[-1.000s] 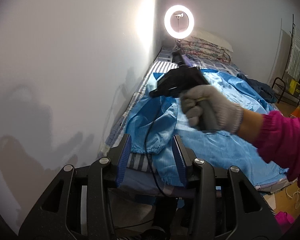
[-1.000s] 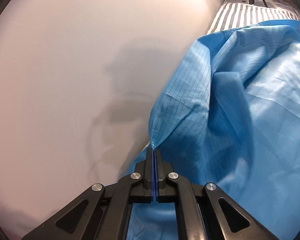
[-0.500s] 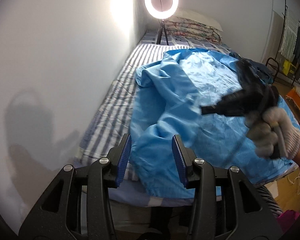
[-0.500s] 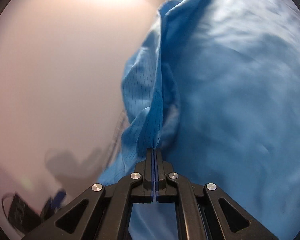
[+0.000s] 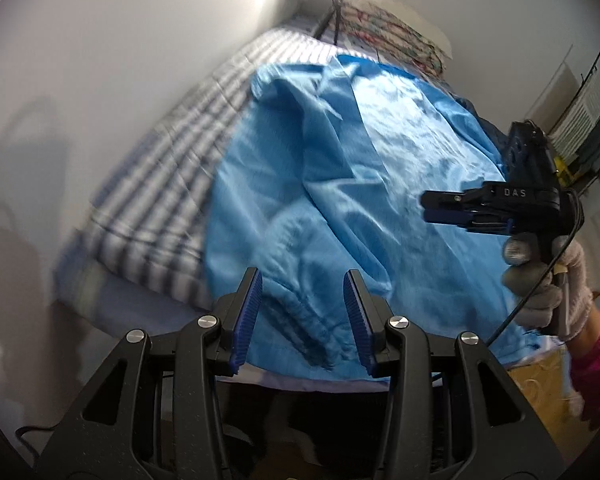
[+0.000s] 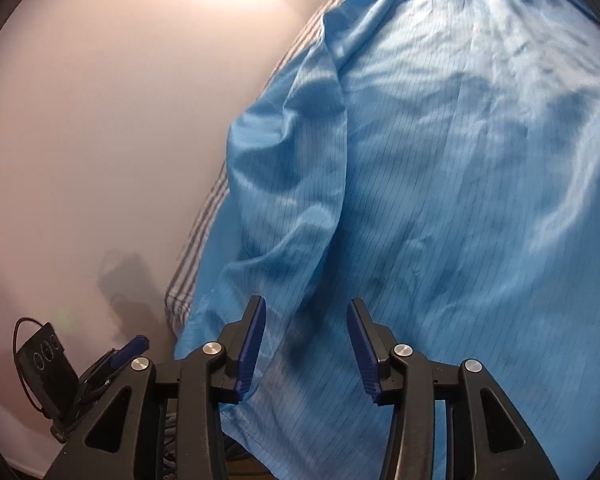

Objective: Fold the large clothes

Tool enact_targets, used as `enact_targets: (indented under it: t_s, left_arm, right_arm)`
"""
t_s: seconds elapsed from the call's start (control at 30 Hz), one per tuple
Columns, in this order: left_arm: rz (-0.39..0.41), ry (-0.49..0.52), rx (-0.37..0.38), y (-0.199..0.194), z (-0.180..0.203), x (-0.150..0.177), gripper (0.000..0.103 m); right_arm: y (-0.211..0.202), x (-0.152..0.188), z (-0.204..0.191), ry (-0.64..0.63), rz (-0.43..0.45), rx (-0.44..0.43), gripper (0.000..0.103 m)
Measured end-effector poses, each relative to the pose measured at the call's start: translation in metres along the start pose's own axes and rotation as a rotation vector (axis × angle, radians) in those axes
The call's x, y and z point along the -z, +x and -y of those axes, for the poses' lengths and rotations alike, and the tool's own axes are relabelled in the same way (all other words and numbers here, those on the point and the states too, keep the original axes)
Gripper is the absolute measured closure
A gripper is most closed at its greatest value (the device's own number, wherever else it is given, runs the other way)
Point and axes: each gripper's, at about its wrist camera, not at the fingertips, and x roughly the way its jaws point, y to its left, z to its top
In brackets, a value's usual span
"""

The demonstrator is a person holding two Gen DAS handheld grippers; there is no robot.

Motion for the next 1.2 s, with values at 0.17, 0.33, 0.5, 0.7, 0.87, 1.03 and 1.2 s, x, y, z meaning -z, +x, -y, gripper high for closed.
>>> enact_targets:
  t_s: [0.17, 0.33, 0.5, 0.7, 0.87, 1.03, 1.2]
  left_arm:
    - [-0.074, -0.014, -0.053, 0.036, -0.004, 0.003, 0.065]
    - [-0.064, -0.022, -0.057, 0.035, -0.003, 0.009, 0.095]
    - [0.01, -0.059, -0.061, -0.011, -0.008, 0.022, 0.095]
    - [0.014, 0.048, -0.115, -0.029, 0.011, 0.025, 0.068]
    - [0.037, 0.018, -0.116, -0.021, 0.002, 0.004, 0.064]
    - [-0.028, 0.002, -0.138, 0.014, -0.009, -0.003, 0.064]
    - [-0.104, 0.029, -0.13, 0.044, -0.005, -0.003, 0.064]
  right_arm:
    - [0.041, -0.004, -0.003, 0.013, -0.032, -0.003, 0.06]
    - [0.062, -0.003, -0.01, 0.002, -0.057, -0.038, 0.1]
    - [0.063, 0.006, -0.036, -0.168, -0.103, 0.01, 0.092]
    - [0.042, -0.011, -0.037, -0.257, -0.051, 0.098, 0.053]
    - [0.045, -0.056, -0.011, -0.128, 0.015, 0.133, 0.047]
    - [0.069, -0.084, -0.001, -0.063, 0.029, 0.183, 0.047]
    - [0.092, -0.108, 0.004, 0.003, 0.045, 0.152, 0.069]
